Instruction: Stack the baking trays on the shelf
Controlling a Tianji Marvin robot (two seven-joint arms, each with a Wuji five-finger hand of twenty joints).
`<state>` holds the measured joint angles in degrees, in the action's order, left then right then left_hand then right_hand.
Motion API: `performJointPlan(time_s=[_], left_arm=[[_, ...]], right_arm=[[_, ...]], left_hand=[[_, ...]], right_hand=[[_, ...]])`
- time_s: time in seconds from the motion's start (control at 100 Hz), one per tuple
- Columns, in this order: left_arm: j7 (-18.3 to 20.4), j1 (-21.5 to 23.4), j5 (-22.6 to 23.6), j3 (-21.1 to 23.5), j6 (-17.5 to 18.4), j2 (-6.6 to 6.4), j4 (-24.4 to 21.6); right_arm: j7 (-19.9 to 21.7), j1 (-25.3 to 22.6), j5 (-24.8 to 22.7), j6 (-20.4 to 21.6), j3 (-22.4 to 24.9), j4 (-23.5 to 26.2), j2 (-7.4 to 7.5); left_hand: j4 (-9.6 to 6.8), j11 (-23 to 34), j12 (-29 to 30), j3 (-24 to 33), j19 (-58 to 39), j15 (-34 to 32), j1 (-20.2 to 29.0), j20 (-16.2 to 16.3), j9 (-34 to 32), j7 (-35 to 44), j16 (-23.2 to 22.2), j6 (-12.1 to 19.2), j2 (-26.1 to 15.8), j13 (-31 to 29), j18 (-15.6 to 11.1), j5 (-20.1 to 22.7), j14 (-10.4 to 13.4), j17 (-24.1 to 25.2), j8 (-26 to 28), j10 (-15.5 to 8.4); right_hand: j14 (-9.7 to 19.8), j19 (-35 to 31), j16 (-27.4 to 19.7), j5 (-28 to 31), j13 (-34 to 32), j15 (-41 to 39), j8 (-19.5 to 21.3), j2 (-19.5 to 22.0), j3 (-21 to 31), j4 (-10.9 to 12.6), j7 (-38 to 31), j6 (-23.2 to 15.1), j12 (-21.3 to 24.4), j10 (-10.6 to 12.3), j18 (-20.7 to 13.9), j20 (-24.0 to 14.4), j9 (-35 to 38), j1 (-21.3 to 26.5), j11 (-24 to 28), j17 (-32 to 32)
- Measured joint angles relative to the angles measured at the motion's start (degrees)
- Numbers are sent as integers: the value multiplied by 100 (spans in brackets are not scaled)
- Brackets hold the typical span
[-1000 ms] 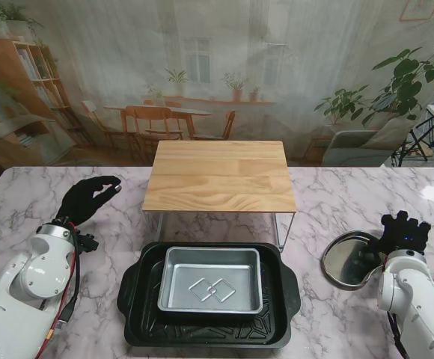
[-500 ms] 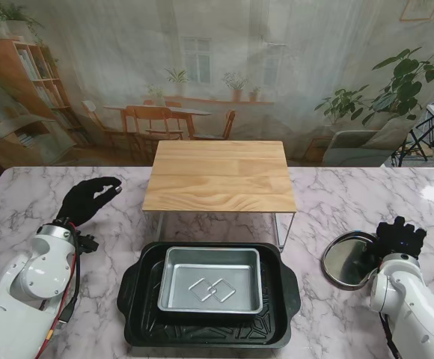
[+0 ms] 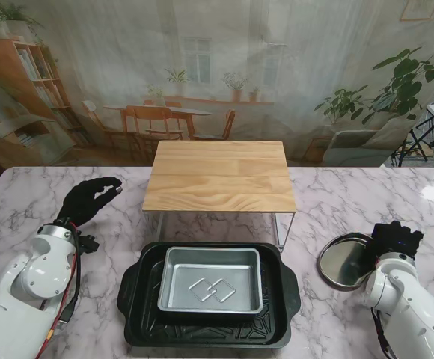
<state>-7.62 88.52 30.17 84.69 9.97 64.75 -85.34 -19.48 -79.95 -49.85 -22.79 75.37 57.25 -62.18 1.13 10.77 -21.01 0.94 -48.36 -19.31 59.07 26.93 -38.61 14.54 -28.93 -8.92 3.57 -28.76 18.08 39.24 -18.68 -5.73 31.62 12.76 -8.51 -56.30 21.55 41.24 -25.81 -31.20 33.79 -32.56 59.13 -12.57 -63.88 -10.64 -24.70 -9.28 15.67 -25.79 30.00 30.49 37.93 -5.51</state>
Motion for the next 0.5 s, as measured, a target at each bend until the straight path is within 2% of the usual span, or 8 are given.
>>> performJointPlan(time_s=[0.01,0.09,0.13,0.18,0.29,0.41,0.48,0.5], left_arm=[[0,-1,0,0,0,0,1],[-2,-5,4,-3,1,0,8],[-4,-8,11,-4,3,-1,12],[-6,-10,15,-6,4,-1,15],[-9,-15,16,-9,6,-1,22],[-14,-17,17,-10,7,-1,26],[-18,-18,20,-12,9,-1,28],[-18,-19,21,-13,9,-1,29]], right_arm=[[-5,-1,23,16,7,0,-5],[-17,-4,22,44,12,-3,-28],[-30,-6,8,49,12,-5,-39],[-83,-7,22,92,24,-14,-54],[-118,-31,78,170,103,15,-81],[41,-94,122,183,202,191,-76],[349,-176,213,201,343,437,-72],[432,-201,259,202,378,506,-71]], left_hand=[[0,0,0,0,0,0,0,0,0,0,0,0,0,0,0,0,0,0,0,0],[0,0,0,0,0,0,0,0,0,0,0,0,0,0,0,0,0,0,0,0],[0,0,0,0,0,0,0,1,0,0,0,0,-1,0,0,0,0,0,0,0],[0,0,0,0,0,0,0,1,0,0,0,0,0,0,0,0,0,0,0,0],[0,1,0,0,0,0,0,0,0,0,0,0,-1,0,0,0,0,0,0,0],[0,1,0,0,0,0,0,1,0,0,0,-1,-1,0,0,0,0,0,0,0],[0,2,0,0,0,0,0,1,0,0,0,-1,-1,0,0,0,0,0,0,0],[0,2,0,0,0,0,0,1,0,0,0,-1,-1,0,0,0,0,0,0,0]], right_hand=[[-27,20,-26,1,-47,188,18,-8,34,0,-14,41,24,-15,1,16,108,3,-51,-42],[-80,44,-105,73,-496,124,92,-63,330,-18,-166,533,145,-136,4,254,1015,59,-215,-328],[-109,20,-116,204,-711,104,99,-185,487,-30,-184,830,246,-237,4,390,1193,145,-459,-428],[-195,3,-117,244,-933,105,98,-301,566,-77,-199,1003,330,-350,4,492,1378,233,-611,-497],[-214,-64,-145,297,-1444,187,97,-412,637,-82,-230,1130,457,-418,4,646,1751,296,-767,-691],[-280,-150,-296,281,-1847,201,154,-413,639,-82,-361,1133,471,-434,4,740,2261,305,-760,-1083],[-390,-221,-380,236,-1949,348,228,-413,622,-82,-516,1133,367,-441,89,753,2708,312,-273,-1257],[-460,-234,-408,177,-1949,486,240,-387,583,-82,-574,1134,331,-366,147,756,2862,373,-126,-1327]])
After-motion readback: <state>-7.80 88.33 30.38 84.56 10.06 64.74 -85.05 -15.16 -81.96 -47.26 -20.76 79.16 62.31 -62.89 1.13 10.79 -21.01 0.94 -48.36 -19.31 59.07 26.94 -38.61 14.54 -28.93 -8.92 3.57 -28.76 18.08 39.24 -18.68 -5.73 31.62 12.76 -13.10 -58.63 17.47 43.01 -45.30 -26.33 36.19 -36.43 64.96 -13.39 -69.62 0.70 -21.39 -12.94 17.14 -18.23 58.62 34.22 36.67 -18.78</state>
